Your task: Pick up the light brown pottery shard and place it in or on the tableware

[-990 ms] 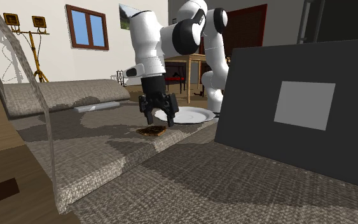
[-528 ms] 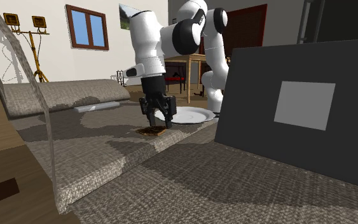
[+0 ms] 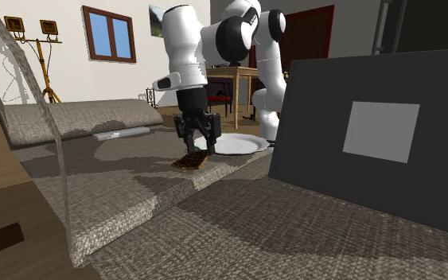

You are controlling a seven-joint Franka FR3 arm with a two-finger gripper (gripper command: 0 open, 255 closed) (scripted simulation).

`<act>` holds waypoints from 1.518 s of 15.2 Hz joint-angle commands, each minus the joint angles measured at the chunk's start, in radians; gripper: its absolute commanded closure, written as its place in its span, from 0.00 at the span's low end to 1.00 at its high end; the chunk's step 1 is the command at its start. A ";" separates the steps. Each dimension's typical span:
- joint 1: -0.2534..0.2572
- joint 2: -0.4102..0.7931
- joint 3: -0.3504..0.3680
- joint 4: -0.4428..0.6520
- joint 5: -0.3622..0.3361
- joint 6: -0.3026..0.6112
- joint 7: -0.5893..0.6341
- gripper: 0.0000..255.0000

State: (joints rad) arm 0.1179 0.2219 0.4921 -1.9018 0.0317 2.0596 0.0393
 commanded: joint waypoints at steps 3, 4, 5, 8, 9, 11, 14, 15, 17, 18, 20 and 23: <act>-0.004 -0.020 0.002 0.030 0.009 -0.048 -0.004 1.00; -0.005 -0.025 0.002 0.038 0.011 -0.061 -0.004 1.00; -0.006 -0.030 0.003 0.046 0.013 -0.073 -0.004 1.00; -0.007 -0.042 0.004 0.073 0.019 -0.111 -0.004 1.00; -0.008 -0.046 0.004 0.082 0.020 -0.123 -0.004 1.00; -0.009 -0.052 0.005 0.101 0.023 -0.149 -0.004 1.00; -0.009 -0.058 0.005 0.122 0.026 -0.174 -0.003 1.00; -0.020 -0.104 0.006 0.069 0.048 -0.164 -0.019 1.00; -0.036 -0.196 0.004 -0.029 0.094 -0.150 -0.053 1.00; -0.041 -0.241 0.001 -0.076 0.117 -0.145 -0.070 1.00; -0.046 -0.332 -0.009 -0.165 0.161 -0.142 -0.105 1.00; -0.042 -0.466 -0.032 -0.288 0.219 -0.149 -0.155 1.00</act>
State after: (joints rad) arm 0.0755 -0.1965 0.4693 -2.1462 0.2302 1.9136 -0.0965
